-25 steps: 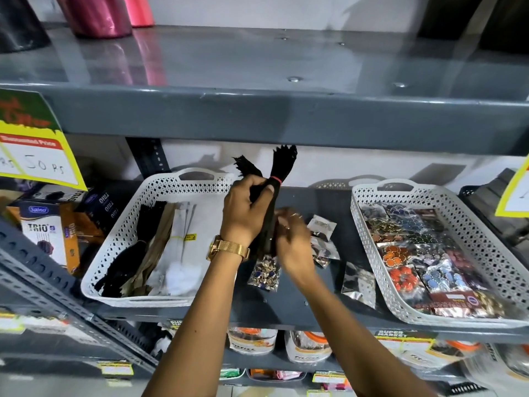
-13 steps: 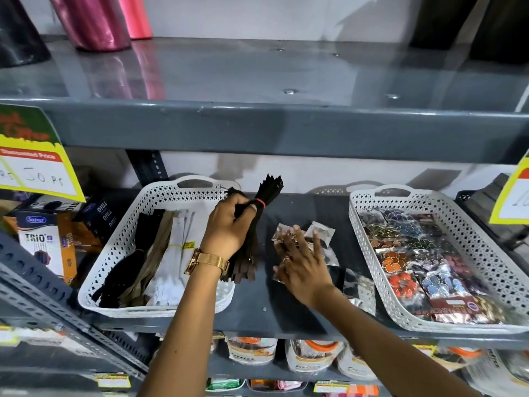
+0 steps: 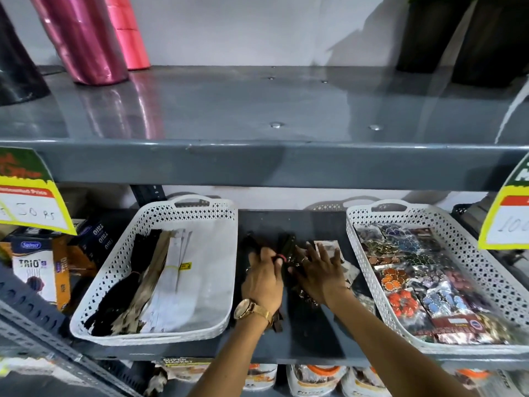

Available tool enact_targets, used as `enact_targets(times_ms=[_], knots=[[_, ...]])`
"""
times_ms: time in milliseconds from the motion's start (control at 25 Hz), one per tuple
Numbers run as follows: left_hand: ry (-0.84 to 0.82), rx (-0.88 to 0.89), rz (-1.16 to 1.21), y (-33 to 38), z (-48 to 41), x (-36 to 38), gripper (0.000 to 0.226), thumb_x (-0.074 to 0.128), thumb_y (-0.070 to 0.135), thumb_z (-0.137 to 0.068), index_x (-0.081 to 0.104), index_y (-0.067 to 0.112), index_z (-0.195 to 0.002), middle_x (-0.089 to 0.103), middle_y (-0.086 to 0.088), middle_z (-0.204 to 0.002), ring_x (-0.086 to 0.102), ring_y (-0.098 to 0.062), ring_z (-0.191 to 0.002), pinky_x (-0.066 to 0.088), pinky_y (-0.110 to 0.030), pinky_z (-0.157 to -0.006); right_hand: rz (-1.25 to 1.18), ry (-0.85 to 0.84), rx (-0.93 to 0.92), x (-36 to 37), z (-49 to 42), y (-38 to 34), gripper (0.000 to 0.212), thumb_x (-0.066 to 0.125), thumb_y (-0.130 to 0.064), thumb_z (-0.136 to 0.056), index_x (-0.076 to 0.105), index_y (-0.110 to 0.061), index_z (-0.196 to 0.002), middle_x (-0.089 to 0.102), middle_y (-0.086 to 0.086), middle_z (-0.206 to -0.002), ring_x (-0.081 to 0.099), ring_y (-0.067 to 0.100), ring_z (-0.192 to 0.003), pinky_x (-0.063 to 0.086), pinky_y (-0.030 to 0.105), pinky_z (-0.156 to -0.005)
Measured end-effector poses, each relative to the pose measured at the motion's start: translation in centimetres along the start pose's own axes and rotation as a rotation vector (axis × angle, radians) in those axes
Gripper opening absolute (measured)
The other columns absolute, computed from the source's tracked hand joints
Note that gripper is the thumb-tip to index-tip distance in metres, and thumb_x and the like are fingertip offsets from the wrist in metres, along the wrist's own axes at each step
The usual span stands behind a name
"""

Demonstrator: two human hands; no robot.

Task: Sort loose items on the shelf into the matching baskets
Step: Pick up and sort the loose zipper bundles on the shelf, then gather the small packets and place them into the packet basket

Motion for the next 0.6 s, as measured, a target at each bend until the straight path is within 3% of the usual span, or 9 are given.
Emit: enact_targets(times_ms=[80,160,240,360,440,480,520,560,600], knots=[[0.077,-0.060,-0.182,-1.6,0.3,-0.3,0.024,0.042,0.030,-0.095,0.047,0.017,-0.114,0.040,-0.013,-0.131,0.061,-0.036,-0.095,0.052,-0.044,-0.070,-0.022,0.021,0.057,0.3,0.4,0.9,0.065,0.012,-0.065,-0.090,0.007,-0.036,-0.149,0.003,0.000,-0.162,-0.002,0.028,-0.148,-0.004,0.058,-0.116],[0.114,-0.033,-0.359,-2.0,0.5,0.0,0.032,0.046,0.019,-0.090,0.048,0.018,-0.122,0.031,-0.015,-0.147,0.056,-0.037,-0.109,0.052,-0.043,-0.081,-0.043,0.063,0.081,0.1,1.0,1.1,0.066,0.011,-0.064,-0.091,0.013,-0.034,-0.149,0.007,0.003,-0.161,0.001,0.029,-0.148,-0.003,0.057,-0.116],[0.123,0.051,-0.444,-1.3,0.5,0.6,0.039,0.048,0.009,-0.084,0.052,0.015,-0.123,0.040,-0.016,-0.144,0.049,-0.039,-0.119,0.050,-0.044,-0.090,-0.078,0.092,0.076,-0.5,1.6,1.1,0.065,0.013,-0.062,-0.092,0.013,-0.032,-0.149,0.010,0.004,-0.161,0.003,0.028,-0.148,-0.003,0.056,-0.117],[0.051,0.068,-0.495,-1.0,0.0,1.1,0.037,0.042,0.013,-0.088,0.049,0.014,-0.124,0.048,-0.014,-0.135,0.037,-0.037,-0.131,0.042,-0.046,-0.101,-0.286,0.147,0.028,-2.5,2.9,1.2,0.061,0.018,-0.056,-0.096,0.009,-0.030,-0.150,0.005,0.002,-0.162,-0.004,0.023,-0.149,-0.006,0.048,-0.120],[0.034,0.091,-0.493,-0.8,-0.5,0.9,0.039,0.038,0.023,-0.094,0.043,0.015,-0.132,0.041,-0.014,-0.143,0.023,-0.036,-0.141,0.031,-0.047,-0.112,-0.529,0.254,0.082,-4.9,4.6,3.2,0.057,0.023,-0.047,-0.099,0.015,-0.024,-0.150,0.016,0.003,-0.160,0.014,0.022,-0.147,0.011,0.037,-0.121],[0.048,0.140,-0.475,0.0,-0.7,0.6,0.041,0.038,0.028,-0.095,0.042,0.015,-0.134,0.038,-0.014,-0.146,0.018,-0.035,-0.144,0.025,-0.047,-0.116,-0.608,0.297,0.133,-5.9,5.8,4.8,0.052,0.029,-0.038,-0.101,0.023,-0.019,-0.149,0.031,0.008,-0.153,0.039,0.021,-0.137,0.030,0.028,-0.115],[0.080,0.219,-0.431,1.4,-0.7,0.1,0.043,0.041,0.032,-0.095,0.044,0.014,-0.134,0.040,-0.014,-0.147,0.018,-0.035,-0.144,0.021,-0.046,-0.118,-0.653,0.310,0.167,-6.5,7.1,6.3,0.046,0.036,-0.025,-0.101,0.033,-0.013,-0.145,0.049,0.015,-0.138,0.062,0.013,-0.109,0.047,0.014,-0.094],[0.125,0.318,-0.361,3.1,-0.5,-0.2,0.044,0.045,0.033,-0.093,0.048,0.012,-0.132,0.044,-0.014,-0.145,0.023,-0.035,-0.143,0.021,-0.045,-0.119,-0.673,0.291,0.176,-6.7,8.4,7.2,0.039,0.041,-0.010,-0.098,0.045,-0.008,-0.137,0.061,0.018,-0.117,0.067,0.002,-0.073,0.051,0.004,-0.065],[0.133,0.420,-0.284,5.1,-0.3,-0.1,0.044,0.049,0.033,-0.091,0.051,0.012,-0.129,0.049,-0.013,-0.141,0.029,-0.034,-0.141,0.024,-0.044,-0.118,-0.672,0.253,0.166,-6.6,9.6,7.5,0.036,0.044,0.000,-0.093,0.054,-0.006,-0.127,0.067,0.018,-0.106,0.061,0.000,-0.053,0.047,0.006,-0.046]])
Point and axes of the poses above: each hand's wrist, its own z-axis away from the middle knuckle, its own x-axis out of the palm, y = z × x, the point moved 10 cm from there along -z, towards the middle knuckle
